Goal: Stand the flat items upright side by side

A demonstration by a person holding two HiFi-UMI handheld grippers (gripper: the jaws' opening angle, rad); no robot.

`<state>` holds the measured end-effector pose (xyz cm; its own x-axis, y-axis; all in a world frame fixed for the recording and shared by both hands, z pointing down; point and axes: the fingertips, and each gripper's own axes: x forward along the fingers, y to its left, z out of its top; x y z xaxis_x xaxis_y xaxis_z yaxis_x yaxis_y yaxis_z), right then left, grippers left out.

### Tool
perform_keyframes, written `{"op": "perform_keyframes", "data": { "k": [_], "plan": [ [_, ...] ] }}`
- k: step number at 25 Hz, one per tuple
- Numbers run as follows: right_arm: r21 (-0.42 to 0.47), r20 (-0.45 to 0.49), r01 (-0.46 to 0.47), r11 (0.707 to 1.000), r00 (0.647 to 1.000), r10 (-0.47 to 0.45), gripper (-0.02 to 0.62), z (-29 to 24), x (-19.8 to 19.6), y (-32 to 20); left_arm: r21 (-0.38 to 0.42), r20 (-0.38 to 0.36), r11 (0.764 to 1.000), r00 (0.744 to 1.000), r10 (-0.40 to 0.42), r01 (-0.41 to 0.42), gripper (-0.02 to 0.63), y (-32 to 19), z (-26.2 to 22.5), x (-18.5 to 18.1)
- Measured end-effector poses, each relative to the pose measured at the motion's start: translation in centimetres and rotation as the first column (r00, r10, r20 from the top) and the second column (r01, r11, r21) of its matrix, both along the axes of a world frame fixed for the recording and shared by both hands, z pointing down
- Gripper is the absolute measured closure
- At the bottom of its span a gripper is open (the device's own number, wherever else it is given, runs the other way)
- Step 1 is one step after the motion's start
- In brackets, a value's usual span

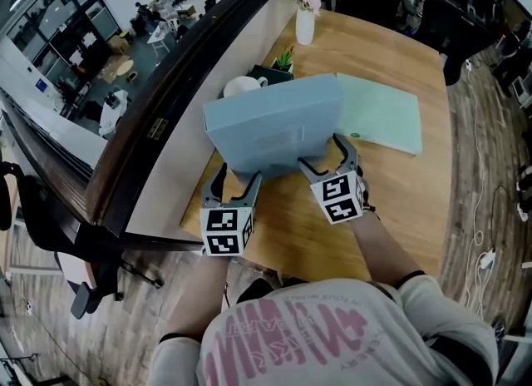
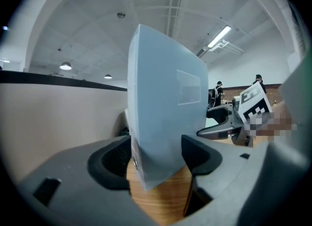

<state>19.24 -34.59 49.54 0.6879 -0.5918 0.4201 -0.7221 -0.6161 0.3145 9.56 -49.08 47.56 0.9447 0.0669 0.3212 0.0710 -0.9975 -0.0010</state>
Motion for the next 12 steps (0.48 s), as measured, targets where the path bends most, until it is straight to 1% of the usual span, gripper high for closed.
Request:
{"op": "perform_keyframes", "data": {
  "k": [4, 7, 10, 12],
  "plan": [
    [0.011, -0.006, 0.002, 1.0, 1.0, -0.002, 0.175, -1.4, -0.6, 0.4, -0.037, -0.027, 0.999, 0.999, -0.016, 0.015, 0.278, 0.2, -1.3, -0.7],
    [0.047, -0.012, -0.016, 0.999, 1.0, 0.017, 0.175, -3.1, -1.3, 1.0, -0.065, -0.062, 0.998, 0.998, -0.032, 0.028, 0.278, 0.4, -2.9, -1.8],
    [0.092, 0.021, -0.042, 0.995, 0.999, 0.04, 0.175, -4.7, -2.8, 1.8, -0.095, -0.096, 0.994, 0.994, -0.055, 0.046, 0.287, 0.5, -4.5, -3.6],
    [0.133, 0.07, -0.056, 0.99, 0.996, 0.047, 0.175, -5.4, -4.4, 2.6, -0.134, -0.112, 0.99, 0.991, -0.069, 0.054, 0.308, 0.9, -5.5, -5.4]
  ]
}}
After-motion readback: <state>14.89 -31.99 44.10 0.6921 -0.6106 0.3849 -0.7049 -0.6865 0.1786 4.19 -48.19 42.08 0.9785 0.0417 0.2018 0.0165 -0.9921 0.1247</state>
